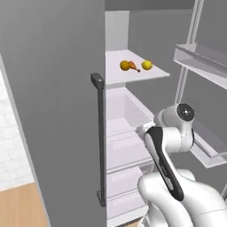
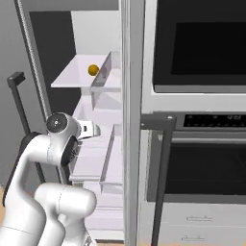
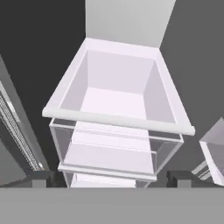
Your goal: Place one lemon and one chicken drumstick in each tupperware on the nearby counter, to pack two identical lunches.
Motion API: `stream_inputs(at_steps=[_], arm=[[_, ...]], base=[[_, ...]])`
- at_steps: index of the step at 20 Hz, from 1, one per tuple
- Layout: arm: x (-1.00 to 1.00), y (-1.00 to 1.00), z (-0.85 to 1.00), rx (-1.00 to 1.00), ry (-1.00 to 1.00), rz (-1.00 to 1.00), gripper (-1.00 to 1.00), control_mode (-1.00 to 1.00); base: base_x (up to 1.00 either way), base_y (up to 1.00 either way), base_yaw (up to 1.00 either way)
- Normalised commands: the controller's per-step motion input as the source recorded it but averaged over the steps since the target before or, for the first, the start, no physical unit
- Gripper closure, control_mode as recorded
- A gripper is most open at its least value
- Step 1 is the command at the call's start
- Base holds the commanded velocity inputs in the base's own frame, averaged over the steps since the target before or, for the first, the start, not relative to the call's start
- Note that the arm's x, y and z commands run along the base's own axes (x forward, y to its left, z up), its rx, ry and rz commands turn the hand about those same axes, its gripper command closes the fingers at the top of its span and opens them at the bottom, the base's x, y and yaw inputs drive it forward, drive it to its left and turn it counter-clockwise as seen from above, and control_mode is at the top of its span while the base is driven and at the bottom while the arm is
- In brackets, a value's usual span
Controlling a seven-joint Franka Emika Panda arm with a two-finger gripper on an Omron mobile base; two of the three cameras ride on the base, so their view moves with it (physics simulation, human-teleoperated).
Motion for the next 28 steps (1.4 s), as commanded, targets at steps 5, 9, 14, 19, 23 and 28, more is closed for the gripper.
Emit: stream_inputs(at_steps=[5, 9, 14, 19, 23, 28], arm=[[0.00, 0.00, 0.00, 0.00, 0.00, 0.00, -1.00, 1.00], [0.00, 0.00, 0.00, 0.00, 0.00, 0.00, -1.00, 1.00], [0.12, 0.04, 0.05, 0.00, 0.02, -0.04, -1.00, -1.00], [-0.10, 0.10, 0.84, -0.01, -0.09, -0.13, -1.00, -1.00], [-0.18, 0.02, 1.00, -0.01, -0.17, -0.17, -1.00, -1.00], [0.02, -0.01, 1.00, 0.00, -0.01, -0.04, -1.00, -1.00]], base=[[0.46, 0.28, -0.14], [0.62, 0.27, -0.10], [0.36, 0.19, -0.07], [0.00, 0.00, 0.00], [0.00, 0.00, 0.00], [0.00, 0.00, 0.00]])
